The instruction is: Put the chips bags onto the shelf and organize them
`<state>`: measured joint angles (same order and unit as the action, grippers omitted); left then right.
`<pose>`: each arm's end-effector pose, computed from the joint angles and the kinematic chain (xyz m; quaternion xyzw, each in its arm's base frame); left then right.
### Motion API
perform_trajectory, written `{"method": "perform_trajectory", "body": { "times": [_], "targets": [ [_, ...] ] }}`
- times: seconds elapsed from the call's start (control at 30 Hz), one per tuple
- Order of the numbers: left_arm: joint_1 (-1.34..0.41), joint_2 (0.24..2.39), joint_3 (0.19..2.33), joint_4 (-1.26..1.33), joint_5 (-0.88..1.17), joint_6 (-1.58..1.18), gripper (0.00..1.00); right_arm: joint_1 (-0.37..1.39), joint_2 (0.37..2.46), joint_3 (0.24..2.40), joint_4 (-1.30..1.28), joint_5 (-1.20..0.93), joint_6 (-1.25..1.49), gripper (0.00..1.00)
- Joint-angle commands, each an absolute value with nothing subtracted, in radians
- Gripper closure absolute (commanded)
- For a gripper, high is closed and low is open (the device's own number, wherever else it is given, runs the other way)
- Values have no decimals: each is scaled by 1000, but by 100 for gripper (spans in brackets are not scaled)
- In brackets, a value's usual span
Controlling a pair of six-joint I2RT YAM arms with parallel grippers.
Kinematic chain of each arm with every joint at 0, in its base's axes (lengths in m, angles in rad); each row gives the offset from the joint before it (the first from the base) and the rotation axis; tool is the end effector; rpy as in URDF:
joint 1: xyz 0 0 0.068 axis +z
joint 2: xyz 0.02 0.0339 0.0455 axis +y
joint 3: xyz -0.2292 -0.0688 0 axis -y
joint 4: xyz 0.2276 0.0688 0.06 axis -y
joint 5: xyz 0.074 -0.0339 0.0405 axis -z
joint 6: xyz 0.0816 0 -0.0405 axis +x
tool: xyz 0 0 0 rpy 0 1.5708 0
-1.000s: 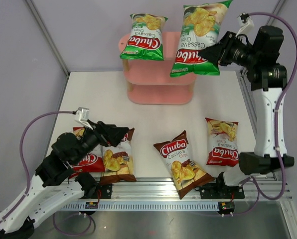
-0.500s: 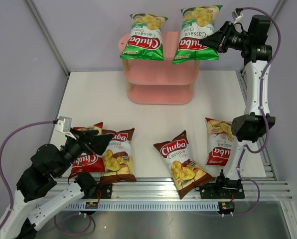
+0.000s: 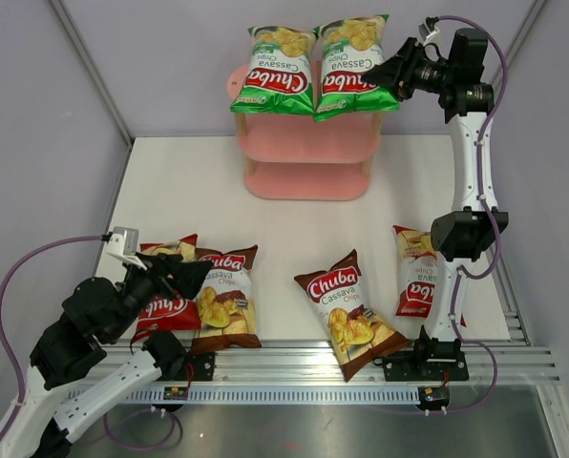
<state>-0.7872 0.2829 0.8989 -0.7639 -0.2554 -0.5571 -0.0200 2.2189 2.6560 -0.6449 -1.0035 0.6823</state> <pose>0.0868 -0.0579 0.3354 0.0036 0.7558 -0.3278 0.5668 0.4558 0.0597 0.4226 -0.0503 0.7436 0.5328 0.4009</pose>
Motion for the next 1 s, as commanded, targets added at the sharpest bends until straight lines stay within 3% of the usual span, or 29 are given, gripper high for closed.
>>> {"method": "perform_trajectory", "body": {
  "times": [0.0, 0.07, 0.1, 0.2, 0.43, 0.73, 0.97],
  "targets": [
    [-785, 276, 928, -759, -287, -528, 1, -20, 2246, 2700, -617, -988, 675, 40],
    [-785, 282, 927, -758, -287, -523, 1, -20, 2255, 2710, -640, -968, 648, 35],
    [-785, 285, 927, -758, -287, -522, 1, -20, 2252, 2712, -647, -957, 641, 25],
    [-785, 296, 923, -752, -278, -519, 1, -20, 2241, 2712, -663, -911, 614, 22],
    [-785, 301, 890, -730, -264, -522, 1, -55, 2223, 2712, -644, -874, 618, 29],
    [-785, 318, 859, -710, -239, -520, 1, -57, 2206, 2686, -640, -876, 601, 29],
    [-785, 333, 836, -686, -226, -520, 1, -38, 2214, 2691, -623, -856, 610, 34]
  ]
}}
